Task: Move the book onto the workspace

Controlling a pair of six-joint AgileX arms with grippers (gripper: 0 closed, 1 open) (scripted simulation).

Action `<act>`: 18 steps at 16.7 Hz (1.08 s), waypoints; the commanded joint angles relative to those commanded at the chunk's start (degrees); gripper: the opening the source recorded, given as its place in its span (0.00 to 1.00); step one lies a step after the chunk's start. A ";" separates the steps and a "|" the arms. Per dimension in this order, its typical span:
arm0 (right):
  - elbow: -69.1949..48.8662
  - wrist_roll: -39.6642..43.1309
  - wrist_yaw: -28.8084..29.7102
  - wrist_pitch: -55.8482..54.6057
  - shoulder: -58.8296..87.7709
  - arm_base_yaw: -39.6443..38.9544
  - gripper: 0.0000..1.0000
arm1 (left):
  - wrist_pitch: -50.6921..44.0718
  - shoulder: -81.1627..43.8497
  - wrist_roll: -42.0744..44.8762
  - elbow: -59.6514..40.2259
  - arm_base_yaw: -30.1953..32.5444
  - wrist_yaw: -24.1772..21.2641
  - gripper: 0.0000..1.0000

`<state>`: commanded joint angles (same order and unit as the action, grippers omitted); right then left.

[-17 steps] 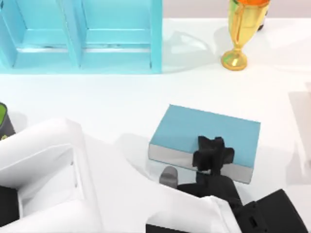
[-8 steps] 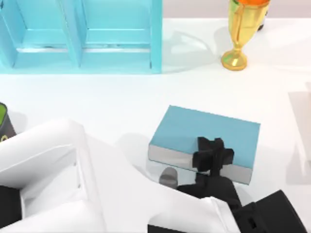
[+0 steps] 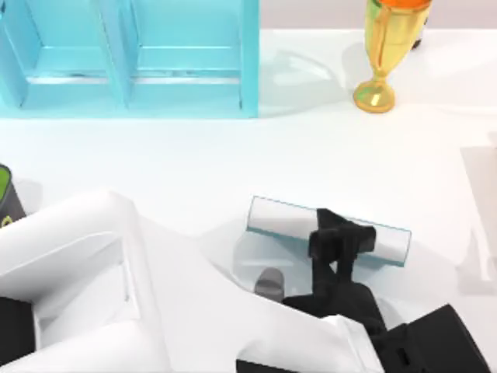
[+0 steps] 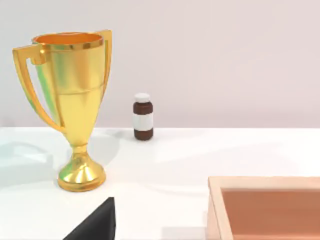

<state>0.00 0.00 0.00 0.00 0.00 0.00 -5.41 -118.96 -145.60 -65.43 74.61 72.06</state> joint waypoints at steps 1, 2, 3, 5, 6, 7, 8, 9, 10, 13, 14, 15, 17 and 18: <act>0.00 0.00 0.00 0.00 0.00 0.00 1.00 | 0.00 0.00 0.00 0.00 0.00 0.00 1.00; 0.00 0.00 0.00 0.00 0.00 0.00 1.00 | 0.00 0.00 0.00 0.00 0.00 0.00 1.00; 0.00 0.00 0.00 0.00 0.00 0.00 1.00 | 0.00 0.00 0.00 0.00 0.00 0.00 1.00; 0.00 0.00 0.00 0.00 0.00 0.00 1.00 | 0.00 0.00 0.00 0.00 0.00 0.00 1.00; 0.00 0.00 0.00 0.00 0.00 0.00 1.00 | 0.00 0.00 0.00 0.00 0.00 0.00 1.00; 0.00 0.00 0.00 0.00 0.00 0.00 1.00 | 0.00 0.00 0.00 0.00 0.00 0.00 1.00; 0.00 0.00 0.00 0.00 0.00 0.00 1.00 | 0.00 0.00 0.00 0.00 0.00 0.00 1.00; 0.00 0.00 0.00 0.00 0.00 0.00 1.00 | -0.02 -0.04 0.00 0.10 0.03 -0.05 1.00; 0.00 0.00 0.00 0.00 0.00 0.00 1.00 | -0.05 -0.05 -0.03 0.09 0.04 -0.05 1.00; 0.00 0.00 0.00 0.00 0.00 0.00 1.00 | -3.62 -0.51 -3.34 -0.79 1.02 -0.17 1.00; 0.00 0.00 0.00 0.00 0.00 0.00 1.00 | -5.89 -0.81 -5.45 -1.36 1.65 -0.25 1.00; 0.00 0.00 0.00 0.00 0.00 0.00 1.00 | -8.62 -1.19 -7.98 -2.03 2.41 -0.35 1.00; 0.00 0.00 0.00 0.00 0.00 0.00 1.00 | -15.26 -2.11 -14.15 -3.67 4.27 -0.60 1.00; 0.00 0.00 0.00 0.00 0.00 0.00 1.00 | -19.06 -2.64 -17.70 -4.61 5.34 -0.75 1.00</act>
<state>0.00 0.00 0.00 0.00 0.00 0.00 -24.47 -121.61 -163.30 -70.03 79.95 71.31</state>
